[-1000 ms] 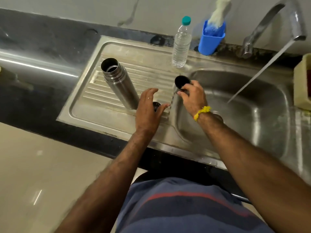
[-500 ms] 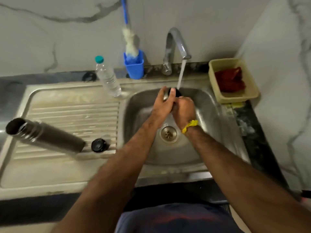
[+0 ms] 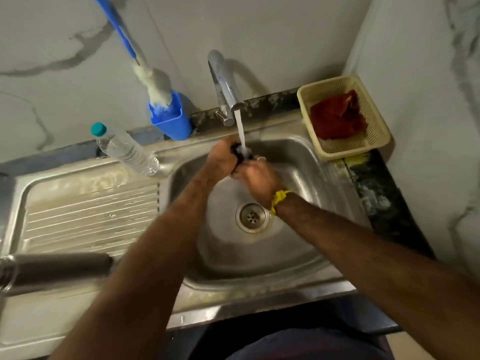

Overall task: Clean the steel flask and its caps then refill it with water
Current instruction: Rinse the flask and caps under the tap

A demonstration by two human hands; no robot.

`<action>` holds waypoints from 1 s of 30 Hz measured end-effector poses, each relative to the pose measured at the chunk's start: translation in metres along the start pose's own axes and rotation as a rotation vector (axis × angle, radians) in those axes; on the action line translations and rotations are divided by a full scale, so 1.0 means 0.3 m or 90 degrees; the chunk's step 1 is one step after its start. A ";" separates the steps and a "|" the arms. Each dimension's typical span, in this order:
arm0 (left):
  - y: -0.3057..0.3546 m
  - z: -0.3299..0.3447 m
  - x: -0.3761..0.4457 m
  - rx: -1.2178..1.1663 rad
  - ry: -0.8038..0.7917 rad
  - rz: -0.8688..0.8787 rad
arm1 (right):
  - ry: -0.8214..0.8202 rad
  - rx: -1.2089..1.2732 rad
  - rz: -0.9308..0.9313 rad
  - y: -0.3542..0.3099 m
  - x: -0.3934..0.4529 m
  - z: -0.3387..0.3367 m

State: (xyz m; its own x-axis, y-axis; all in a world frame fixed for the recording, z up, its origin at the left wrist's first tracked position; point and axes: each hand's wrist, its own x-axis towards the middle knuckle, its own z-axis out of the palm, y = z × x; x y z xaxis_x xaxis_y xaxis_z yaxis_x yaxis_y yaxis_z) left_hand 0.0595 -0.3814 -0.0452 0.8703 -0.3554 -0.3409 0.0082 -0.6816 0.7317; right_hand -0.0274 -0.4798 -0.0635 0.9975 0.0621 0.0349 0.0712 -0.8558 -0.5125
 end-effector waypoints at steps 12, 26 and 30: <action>-0.029 0.010 -0.016 -0.028 0.083 -0.079 | 0.043 0.003 0.059 -0.021 -0.010 -0.041; 0.048 -0.018 -0.031 0.057 0.019 -0.065 | 0.071 0.131 0.064 0.007 -0.023 0.034; 0.021 0.044 -0.078 -0.267 0.058 -0.004 | 0.165 0.488 0.290 -0.035 0.021 0.028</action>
State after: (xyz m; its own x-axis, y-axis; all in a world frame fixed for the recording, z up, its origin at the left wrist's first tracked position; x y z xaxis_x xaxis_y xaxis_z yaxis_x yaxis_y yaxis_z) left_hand 0.0327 -0.3857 -0.0404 0.9092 -0.2819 -0.3064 0.1966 -0.3580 0.9128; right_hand -0.0218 -0.4662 -0.0650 0.9046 -0.3929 -0.1655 -0.2559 -0.1900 -0.9479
